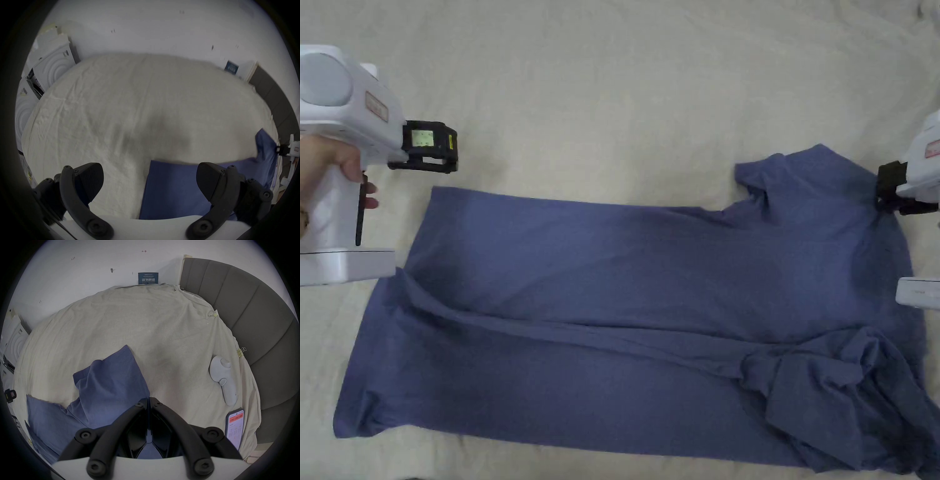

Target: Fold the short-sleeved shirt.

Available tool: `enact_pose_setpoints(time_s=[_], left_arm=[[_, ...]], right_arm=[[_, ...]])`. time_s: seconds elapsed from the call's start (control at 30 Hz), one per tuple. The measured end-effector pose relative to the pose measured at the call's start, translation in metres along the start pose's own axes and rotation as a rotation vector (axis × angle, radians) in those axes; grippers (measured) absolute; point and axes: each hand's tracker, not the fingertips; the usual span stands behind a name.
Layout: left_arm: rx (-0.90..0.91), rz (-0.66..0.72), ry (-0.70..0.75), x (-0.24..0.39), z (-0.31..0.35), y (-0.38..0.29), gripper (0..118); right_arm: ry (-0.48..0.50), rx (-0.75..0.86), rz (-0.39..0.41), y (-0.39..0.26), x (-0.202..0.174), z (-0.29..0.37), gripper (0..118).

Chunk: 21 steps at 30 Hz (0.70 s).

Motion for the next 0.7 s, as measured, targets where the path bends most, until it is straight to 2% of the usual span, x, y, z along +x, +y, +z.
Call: enact_pose_setpoints(time_s=[0.1,0.17,0.27,0.37,0.4,0.47,0.5,0.6,0.7], left_arm=[[-0.083,-0.047,0.023,0.005,-0.023,-0.001,117],[-0.073,-0.05,0.043,0.007,-0.033,0.0,116],[-0.086,-0.05,0.057,0.008,-0.046,0.002,103],[-0.097,-0.062,0.072,0.011,-0.055,-0.002,72],[-0.107,-0.082,0.058,0.012,-0.058,-0.003,51],[-0.103,-0.098,0.049,0.015,-0.06,-0.008,22],[-0.095,-0.105,0.041,0.017,-0.061,-0.01,11],[-0.086,-0.073,0.011,0.02,-0.064,-0.013,0],[-0.077,-0.07,0.011,0.015,-0.058,-0.013,0]], right_arm=[[-0.008,-0.004,0.011,-0.001,0.0,-0.003,1],[-0.004,-0.008,0.009,-0.001,0.001,-0.005,1],[-0.008,-0.021,0.029,-0.002,0.0,-0.007,1],[-0.011,-0.024,0.032,-0.002,0.001,-0.012,1],[-0.011,-0.027,0.028,-0.003,0.002,-0.014,1],[-0.015,-0.032,0.033,-0.004,-0.001,-0.015,1],[-0.016,-0.036,0.036,-0.005,-0.001,-0.016,1],[-0.005,-0.046,0.044,-0.006,-0.002,-0.016,1],[-0.01,-0.046,0.056,-0.008,-0.002,-0.013,1]])
